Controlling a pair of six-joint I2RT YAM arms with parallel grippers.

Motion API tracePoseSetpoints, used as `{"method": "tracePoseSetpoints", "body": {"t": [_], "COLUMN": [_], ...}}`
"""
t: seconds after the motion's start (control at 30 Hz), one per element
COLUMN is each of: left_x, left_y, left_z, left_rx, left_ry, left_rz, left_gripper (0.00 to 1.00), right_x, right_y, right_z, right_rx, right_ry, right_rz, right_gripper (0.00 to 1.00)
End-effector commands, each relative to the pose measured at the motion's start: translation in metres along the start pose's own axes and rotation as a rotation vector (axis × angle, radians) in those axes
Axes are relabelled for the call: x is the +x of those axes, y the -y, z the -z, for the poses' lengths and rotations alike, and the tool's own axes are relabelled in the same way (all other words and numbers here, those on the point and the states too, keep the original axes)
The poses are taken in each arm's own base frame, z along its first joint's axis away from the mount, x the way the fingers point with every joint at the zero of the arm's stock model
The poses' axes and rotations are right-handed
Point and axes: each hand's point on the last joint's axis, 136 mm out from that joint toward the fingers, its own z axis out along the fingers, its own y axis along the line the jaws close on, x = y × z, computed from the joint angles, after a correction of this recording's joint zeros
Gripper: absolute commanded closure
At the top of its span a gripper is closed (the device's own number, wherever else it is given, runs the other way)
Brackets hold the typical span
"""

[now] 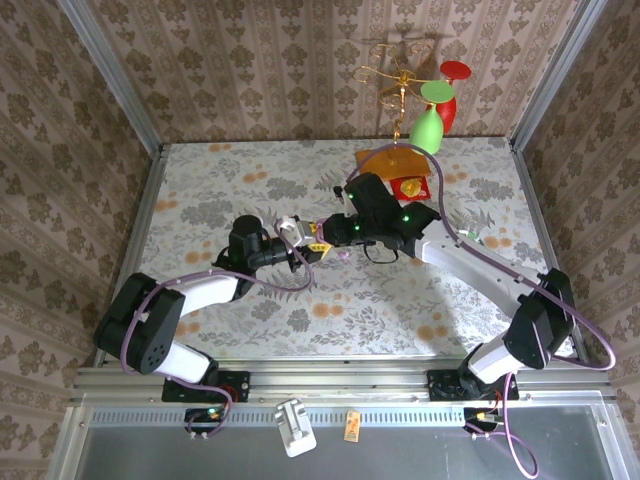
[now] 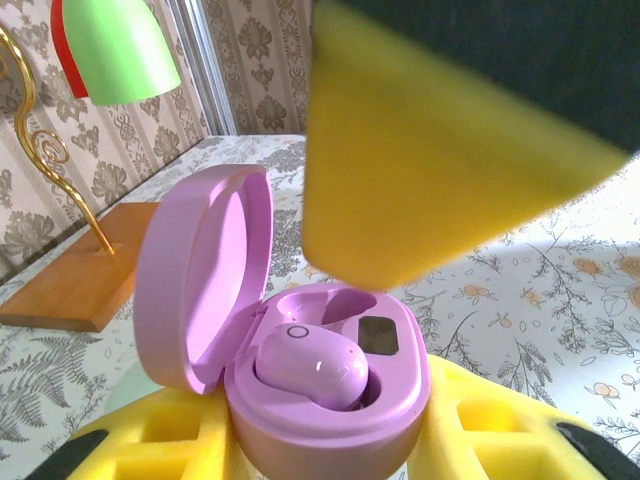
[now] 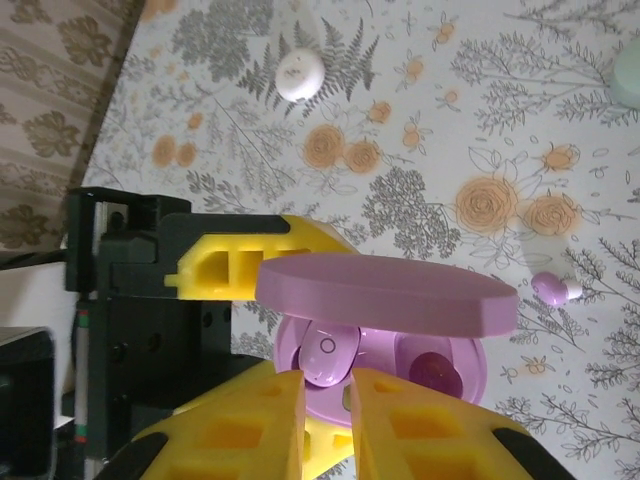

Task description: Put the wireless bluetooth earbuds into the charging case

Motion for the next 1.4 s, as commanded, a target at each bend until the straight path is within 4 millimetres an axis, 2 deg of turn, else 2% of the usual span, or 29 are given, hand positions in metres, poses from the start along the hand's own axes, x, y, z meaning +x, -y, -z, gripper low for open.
{"method": "tracePoseSetpoints", "body": {"t": [0.0,0.2,0.47,0.63,0.8,0.87,0.97,1.0,1.07,1.23,1.37], "left_x": [-0.017,-0.022,-0.035,-0.036,-0.033,-0.033,-0.033,-0.032,-0.033,-0.035,-0.033], "left_y": [0.002,0.01,0.008,-0.001,-0.004,-0.005,-0.004,-0.013,-0.013,-0.013,-0.013], "left_z": [0.005,0.008,0.013,0.02,0.024,0.025,0.026,0.032,0.033,0.037,0.039], "left_rx": [0.0,0.036,0.044,0.032,0.02,0.013,0.014,-0.013,-0.017,-0.037,-0.053], "left_ry": [0.057,0.085,0.142,0.183,0.178,0.176,0.175,0.169,0.168,0.145,0.124], "left_rz": [-0.071,-0.083,-0.073,-0.049,-0.046,-0.046,-0.052,-0.052,-0.055,-0.068,-0.07], "left_gripper": [0.77,0.77,0.77,0.77,0.78,0.78,0.78,0.78,0.78,0.78,0.78], "right_x": [-0.011,-0.006,-0.001,-0.01,-0.017,-0.021,-0.023,-0.023,-0.023,-0.015,-0.007], "right_y": [-0.008,-0.009,-0.008,-0.014,-0.013,-0.013,-0.001,0.008,0.027,0.076,0.102], "right_z": [0.005,-0.008,-0.01,0.009,0.03,0.047,0.055,0.056,0.053,0.026,-0.007], "right_rx": [-0.052,-0.06,-0.06,-0.081,-0.085,-0.098,-0.09,-0.078,-0.034,0.076,0.132], "right_ry": [0.047,0.004,-0.017,0.042,0.119,0.178,0.26,0.278,0.292,0.251,0.179], "right_rz": [-0.014,-0.02,-0.012,0.023,0.051,0.062,0.043,0.025,-0.023,-0.117,-0.143], "right_gripper": [0.8,0.83,0.85,0.84,0.78,0.74,0.67,0.66,0.63,0.57,0.55]}}
